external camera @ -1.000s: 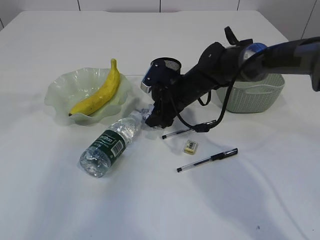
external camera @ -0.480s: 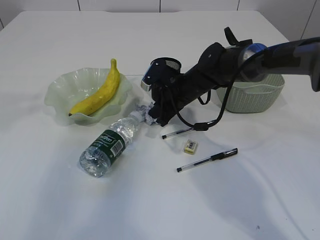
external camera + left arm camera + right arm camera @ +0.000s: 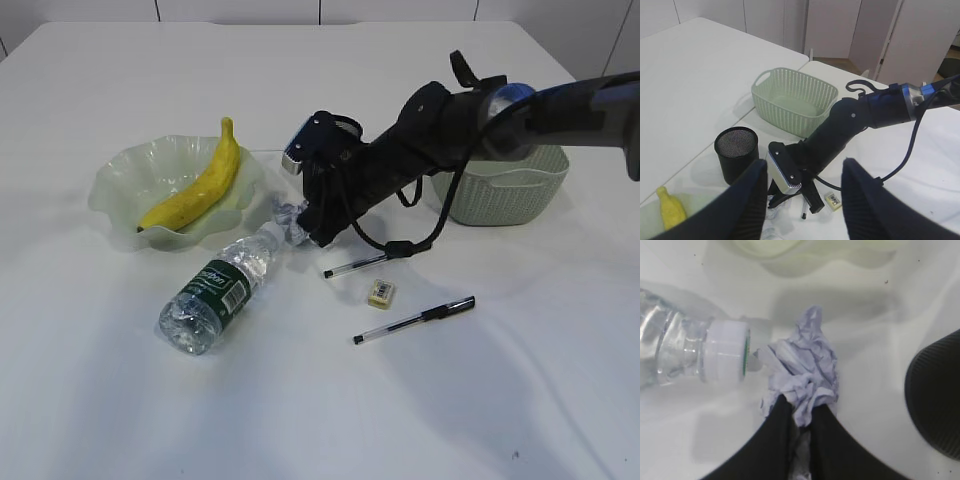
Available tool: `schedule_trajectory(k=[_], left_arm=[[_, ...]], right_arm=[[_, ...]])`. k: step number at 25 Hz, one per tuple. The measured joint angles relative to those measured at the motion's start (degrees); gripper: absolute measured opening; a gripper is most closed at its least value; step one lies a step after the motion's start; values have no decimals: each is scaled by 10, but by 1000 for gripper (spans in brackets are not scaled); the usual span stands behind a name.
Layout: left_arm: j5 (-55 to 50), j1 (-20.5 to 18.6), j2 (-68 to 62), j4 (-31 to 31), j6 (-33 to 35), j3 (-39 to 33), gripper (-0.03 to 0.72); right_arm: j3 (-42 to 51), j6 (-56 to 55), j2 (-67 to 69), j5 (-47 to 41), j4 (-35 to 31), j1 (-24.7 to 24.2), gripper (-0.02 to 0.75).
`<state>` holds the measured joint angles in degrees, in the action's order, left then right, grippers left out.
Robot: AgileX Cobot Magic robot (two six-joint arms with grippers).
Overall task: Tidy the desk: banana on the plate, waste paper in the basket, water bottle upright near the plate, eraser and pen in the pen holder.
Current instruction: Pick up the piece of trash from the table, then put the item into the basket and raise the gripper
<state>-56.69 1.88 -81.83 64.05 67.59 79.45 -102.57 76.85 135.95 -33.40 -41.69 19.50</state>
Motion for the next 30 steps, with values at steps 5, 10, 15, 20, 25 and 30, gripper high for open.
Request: schedule_trajectory(k=[5,10,15,20,25,30], left_arm=[[0,0,0,0,-1,0,341],[-3,0,0,0,-5,0,341],[-12,0,0,0,-14,0,341],[-28,0,0,0,-19,0,341],[-30,0,6,0,-21,0,341],[-31,0,20,4,-24,0,341]], right_arm=[[0,-4,-22,0,1,0,49],[0,-18,-43,-8,5,0,48],[0,-48,-69,-14,29,0,48],[0,-82,-111,-19,35,0,48],[-5,-106,-158,-19,33,0,46],[-5,-134,-200,27,29,0,45]])
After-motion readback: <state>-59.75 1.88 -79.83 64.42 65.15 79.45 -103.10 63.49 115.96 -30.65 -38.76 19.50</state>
